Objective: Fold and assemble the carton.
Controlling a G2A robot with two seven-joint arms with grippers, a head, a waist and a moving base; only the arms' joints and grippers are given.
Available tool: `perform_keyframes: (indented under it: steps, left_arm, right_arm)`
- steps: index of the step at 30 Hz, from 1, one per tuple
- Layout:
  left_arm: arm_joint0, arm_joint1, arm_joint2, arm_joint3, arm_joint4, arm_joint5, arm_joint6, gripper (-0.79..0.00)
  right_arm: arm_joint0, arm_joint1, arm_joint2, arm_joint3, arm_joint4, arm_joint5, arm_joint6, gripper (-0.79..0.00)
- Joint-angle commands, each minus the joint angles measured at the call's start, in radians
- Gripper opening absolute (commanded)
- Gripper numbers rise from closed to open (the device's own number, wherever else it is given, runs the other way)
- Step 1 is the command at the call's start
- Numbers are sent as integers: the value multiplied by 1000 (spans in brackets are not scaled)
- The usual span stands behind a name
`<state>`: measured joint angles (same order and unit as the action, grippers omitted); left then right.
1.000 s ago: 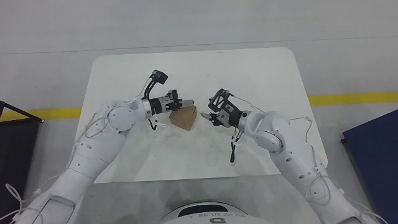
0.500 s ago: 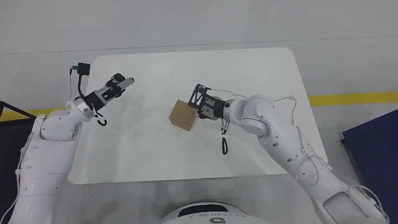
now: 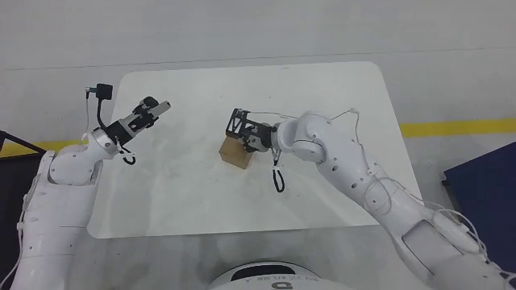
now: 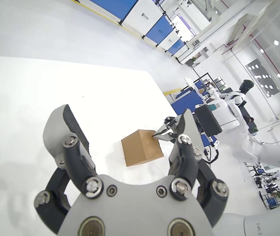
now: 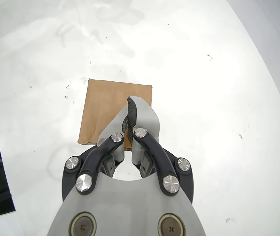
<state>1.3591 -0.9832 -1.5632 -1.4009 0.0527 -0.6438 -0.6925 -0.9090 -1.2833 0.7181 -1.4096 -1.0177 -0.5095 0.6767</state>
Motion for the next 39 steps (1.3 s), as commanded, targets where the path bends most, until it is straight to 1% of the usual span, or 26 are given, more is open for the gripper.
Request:
perform_keyframes:
  steps: [1,8,15,17,19,22,24,26,27,30,34,39]
  left_arm:
    - [0,0,0,0,0,0,0,0]
    - [0,0,0,0,0,0,0,0]
    - [0,0,0,0,0,0,0,0]
    - [0,0,0,0,0,0,0,0]
    - [0,0,0,0,0,0,0,0]
    - [0,0,0,0,0,0,0,0]
    - [0,0,0,0,0,0,0,0]
    - [0,0,0,0,0,0,0,0]
    - [0,0,0,0,0,0,0,0]
    - [0,0,0,0,0,0,0,0]
    - [0,0,0,0,0,0,0,0]
    - [0,0,0,0,0,0,0,0]
  right_arm:
    - [7,-3,-2,8,0,3,2,-785]
    - [-1,1,11,-38,-27,8,9,-785]
    - [8,-5,11,0,-13,2,8,-785]
    - [-4,1,36,-25,-16,12,-13,-785]
    - [-39,16,78,-69,-31,21,-27,-785]
    - [-129,48,151,-173,-43,-21,-35,-785]
    - [-190,67,178,-231,-47,-103,-20,-785]
    - [-228,81,191,-252,-53,-166,6,-785]
    - [-239,84,197,-253,-53,-171,7,-785]
    - [-258,89,212,-227,-45,-159,-20,-785]
    - [-265,88,224,-172,-52,-70,-32,-785]
    - [-198,62,148,-74,-54,-14,-19,-785]
